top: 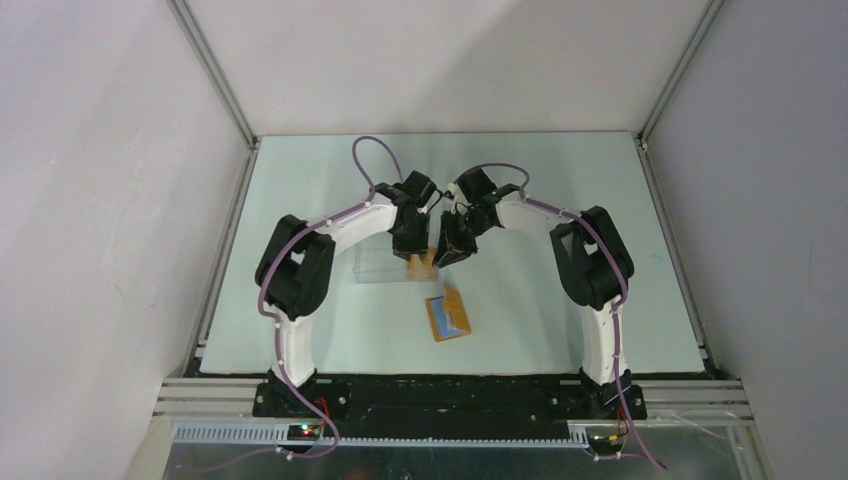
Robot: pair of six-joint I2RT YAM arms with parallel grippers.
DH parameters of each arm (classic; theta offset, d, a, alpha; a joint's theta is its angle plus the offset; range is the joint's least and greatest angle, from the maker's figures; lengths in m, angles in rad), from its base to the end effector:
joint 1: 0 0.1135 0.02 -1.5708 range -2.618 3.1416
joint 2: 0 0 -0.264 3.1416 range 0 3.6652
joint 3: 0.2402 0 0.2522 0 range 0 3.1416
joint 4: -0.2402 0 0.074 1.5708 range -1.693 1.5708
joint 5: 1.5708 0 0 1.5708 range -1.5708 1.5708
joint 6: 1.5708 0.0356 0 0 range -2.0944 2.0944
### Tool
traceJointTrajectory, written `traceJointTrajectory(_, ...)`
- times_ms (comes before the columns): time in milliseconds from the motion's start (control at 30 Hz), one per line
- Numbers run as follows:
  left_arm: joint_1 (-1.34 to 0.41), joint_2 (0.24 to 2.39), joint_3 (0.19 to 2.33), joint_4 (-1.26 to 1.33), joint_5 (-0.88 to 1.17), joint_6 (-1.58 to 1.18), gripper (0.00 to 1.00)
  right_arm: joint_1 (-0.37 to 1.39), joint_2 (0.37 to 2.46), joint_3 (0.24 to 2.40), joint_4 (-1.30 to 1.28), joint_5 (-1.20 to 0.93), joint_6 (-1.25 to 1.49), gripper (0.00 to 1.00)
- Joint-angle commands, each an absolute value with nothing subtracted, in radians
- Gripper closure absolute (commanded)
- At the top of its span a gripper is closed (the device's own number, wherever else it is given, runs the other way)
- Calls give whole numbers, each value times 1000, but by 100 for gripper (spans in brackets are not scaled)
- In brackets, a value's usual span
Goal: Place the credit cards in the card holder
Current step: Pick up the credit card from the storage box.
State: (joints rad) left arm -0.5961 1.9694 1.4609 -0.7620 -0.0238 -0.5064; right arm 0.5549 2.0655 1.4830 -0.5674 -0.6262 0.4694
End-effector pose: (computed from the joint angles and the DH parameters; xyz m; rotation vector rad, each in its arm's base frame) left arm 0.3299 -0.2228 0.1853 0.1234 2.8641 -0.1981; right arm 0.3502 0.2416 0.1673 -0.3216 2.8650 1.1127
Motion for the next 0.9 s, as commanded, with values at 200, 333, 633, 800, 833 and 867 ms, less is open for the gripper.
traceJointTrajectory(200,-570,1984,1456,-743,33,-519,63,566,2121,1450,-617,-571,426,77)
traceJointTrajectory(333,-571,2000,1450,-734,44,-520,64,566,2120,1448,-618,-571,425,77)
traceJointTrajectory(633,-573,2015,1441,-718,49,-519,75,565,2121,1448,-619,-572,425,77)
traceJointTrajectory(800,-577,2002,1441,-712,51,-526,87,566,2121,1448,-618,-572,425,77)
traceJointTrajectory(833,-577,1999,1443,-711,55,-530,88,566,2121,1448,-619,-572,425,77)
traceJointTrajectory(867,-578,1991,1444,-707,61,-532,89,566,2121,1447,-620,-573,425,78)
